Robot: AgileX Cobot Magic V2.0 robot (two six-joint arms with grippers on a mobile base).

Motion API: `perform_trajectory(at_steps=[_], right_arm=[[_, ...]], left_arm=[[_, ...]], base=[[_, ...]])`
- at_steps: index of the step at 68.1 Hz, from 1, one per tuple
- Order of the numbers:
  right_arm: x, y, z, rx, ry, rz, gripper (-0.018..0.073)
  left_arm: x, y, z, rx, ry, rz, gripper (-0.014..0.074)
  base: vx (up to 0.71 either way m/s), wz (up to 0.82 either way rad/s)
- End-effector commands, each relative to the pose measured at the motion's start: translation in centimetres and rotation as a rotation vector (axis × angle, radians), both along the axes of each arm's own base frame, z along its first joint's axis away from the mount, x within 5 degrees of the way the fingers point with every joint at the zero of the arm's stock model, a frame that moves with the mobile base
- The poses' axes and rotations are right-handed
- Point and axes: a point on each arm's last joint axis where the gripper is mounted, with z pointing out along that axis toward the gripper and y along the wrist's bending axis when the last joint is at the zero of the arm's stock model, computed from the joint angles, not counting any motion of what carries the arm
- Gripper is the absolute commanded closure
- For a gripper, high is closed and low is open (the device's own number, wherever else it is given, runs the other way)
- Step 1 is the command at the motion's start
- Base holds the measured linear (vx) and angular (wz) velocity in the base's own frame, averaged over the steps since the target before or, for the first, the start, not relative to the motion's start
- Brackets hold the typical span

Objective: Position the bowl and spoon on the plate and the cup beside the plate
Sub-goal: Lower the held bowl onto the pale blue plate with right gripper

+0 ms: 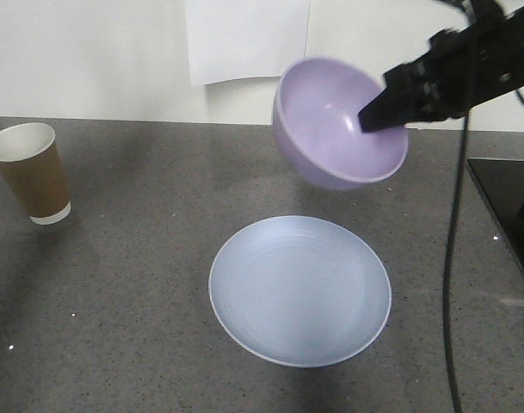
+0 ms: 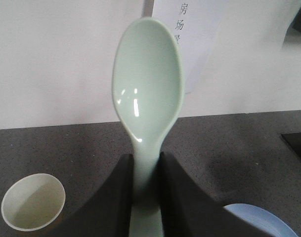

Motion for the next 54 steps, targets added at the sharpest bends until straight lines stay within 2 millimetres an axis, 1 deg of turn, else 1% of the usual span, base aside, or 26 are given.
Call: perform_trajectory(at_steps=[1, 5, 12, 18, 23, 38, 47, 54], right_arm=[[-0.8, 2.1, 0.1, -0.071, 0.006, 0.079, 0.0564], [-0.4, 3.2, -1.3, -0.150, 0.041, 0.089, 0.0564], [0.4, 4.3, -3.4, -0.271, 0.082, 0.088, 0.0564], [1.0, 4.9, -4.9, -0.331, 0.117, 0.083, 0.0564], [1.3, 5.4, -5.8, -0.356, 0.136, 0.088, 0.0564], [2.2, 5.8, -8.1, -0.387, 0.190, 0.095, 0.0562], [2.5, 5.9, -8.6, -0.395, 0.202, 0.095, 0.0559], [2.5, 5.9, -8.7, -0.397, 0.202, 0.098, 0.0551]], left_arm=[[-1.1, -0.3, 1.6, -0.026, -0.087, -0.002, 0.0603], [-1.2, -0.3, 1.6, -0.025, -0.082, -0.005, 0.0603], [-1.2, -0.3, 1.5, -0.023, -0.076, -0.008, 0.0603], [-1.2, -0.3, 1.5, -0.023, -0.076, -0.008, 0.0603], [-1.2, -0.3, 1.5, -0.023, -0.076, -0.008, 0.0603], [-1.2, -0.3, 1.5, -0.023, -0.076, -0.008, 0.0603], [-1.2, -0.3, 1.5, -0.024, -0.077, -0.007, 0.0603], [-1.2, -0.3, 1.5, -0.024, -0.077, -0.007, 0.0603]], base=[[0.00, 0.00], [0.00, 0.00], [0.00, 0.00], [0.00, 0.00], [0.00, 0.00], [0.00, 0.00], [0.00, 0.00], [0.00, 0.00]])
